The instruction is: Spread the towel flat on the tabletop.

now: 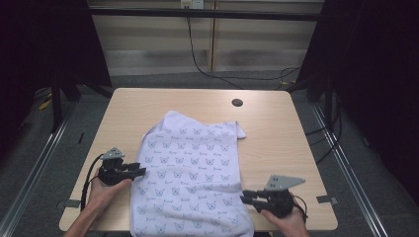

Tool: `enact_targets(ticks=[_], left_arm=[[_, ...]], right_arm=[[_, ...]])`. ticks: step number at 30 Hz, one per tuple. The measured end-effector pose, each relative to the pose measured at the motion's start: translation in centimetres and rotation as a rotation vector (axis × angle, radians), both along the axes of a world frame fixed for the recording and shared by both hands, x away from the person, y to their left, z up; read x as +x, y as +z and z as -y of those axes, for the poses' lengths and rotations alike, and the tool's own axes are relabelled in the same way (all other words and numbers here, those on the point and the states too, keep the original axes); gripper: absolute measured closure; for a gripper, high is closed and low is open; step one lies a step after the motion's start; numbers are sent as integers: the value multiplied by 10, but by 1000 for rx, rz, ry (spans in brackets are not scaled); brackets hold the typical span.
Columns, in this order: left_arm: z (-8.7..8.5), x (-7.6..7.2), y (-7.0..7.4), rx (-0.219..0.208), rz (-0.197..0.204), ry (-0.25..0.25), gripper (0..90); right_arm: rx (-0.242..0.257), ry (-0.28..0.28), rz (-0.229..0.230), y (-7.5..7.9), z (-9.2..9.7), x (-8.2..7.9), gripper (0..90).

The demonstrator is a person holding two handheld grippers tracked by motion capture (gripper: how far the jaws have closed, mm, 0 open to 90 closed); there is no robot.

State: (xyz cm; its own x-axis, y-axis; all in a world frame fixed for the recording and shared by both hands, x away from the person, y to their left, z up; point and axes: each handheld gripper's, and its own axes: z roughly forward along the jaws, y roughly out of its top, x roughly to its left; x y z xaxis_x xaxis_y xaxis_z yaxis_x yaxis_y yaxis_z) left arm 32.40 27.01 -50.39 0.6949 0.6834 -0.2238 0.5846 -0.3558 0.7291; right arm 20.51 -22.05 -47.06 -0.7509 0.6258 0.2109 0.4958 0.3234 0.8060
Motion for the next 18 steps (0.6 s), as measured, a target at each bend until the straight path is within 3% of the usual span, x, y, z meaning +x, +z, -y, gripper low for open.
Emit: enact_targets(ticks=[3,4,5,7,9,11,13,14,16,18], left_arm=[[2,-2,-2,-29,-6,-16,596],[4,-3,-2,-34,-12,-40,597],[7,-4,-2,-28,-6,-58,598],[13,-6,-3,-61,-33,-88,601],[18,-10,-2,-42,-18,-100,601],[22,-12,-1,-22,-8,-106,598],[22,-12,-1,-23,-10,-105,590],[20,-12,-1,-20,-6,-105,591],[19,-11,-1,-16,-3,-86,588],[18,-10,-1,-28,-13,-84,580]], right_arm=[[-52,-46,27,-2,-8,37,692],[-55,-54,23,-4,-11,47,684],[-89,-69,25,-9,-17,62,685],[-113,-92,7,-18,-27,83,687],[-159,-121,-2,-28,-32,96,668],[-195,-144,0,-36,-32,100,647],[-186,-147,-1,-36,-31,100,641],[-216,-152,32,-37,-33,96,681],[-230,-127,27,-35,-36,92,863],[-251,-114,40,-33,-38,91,889]])
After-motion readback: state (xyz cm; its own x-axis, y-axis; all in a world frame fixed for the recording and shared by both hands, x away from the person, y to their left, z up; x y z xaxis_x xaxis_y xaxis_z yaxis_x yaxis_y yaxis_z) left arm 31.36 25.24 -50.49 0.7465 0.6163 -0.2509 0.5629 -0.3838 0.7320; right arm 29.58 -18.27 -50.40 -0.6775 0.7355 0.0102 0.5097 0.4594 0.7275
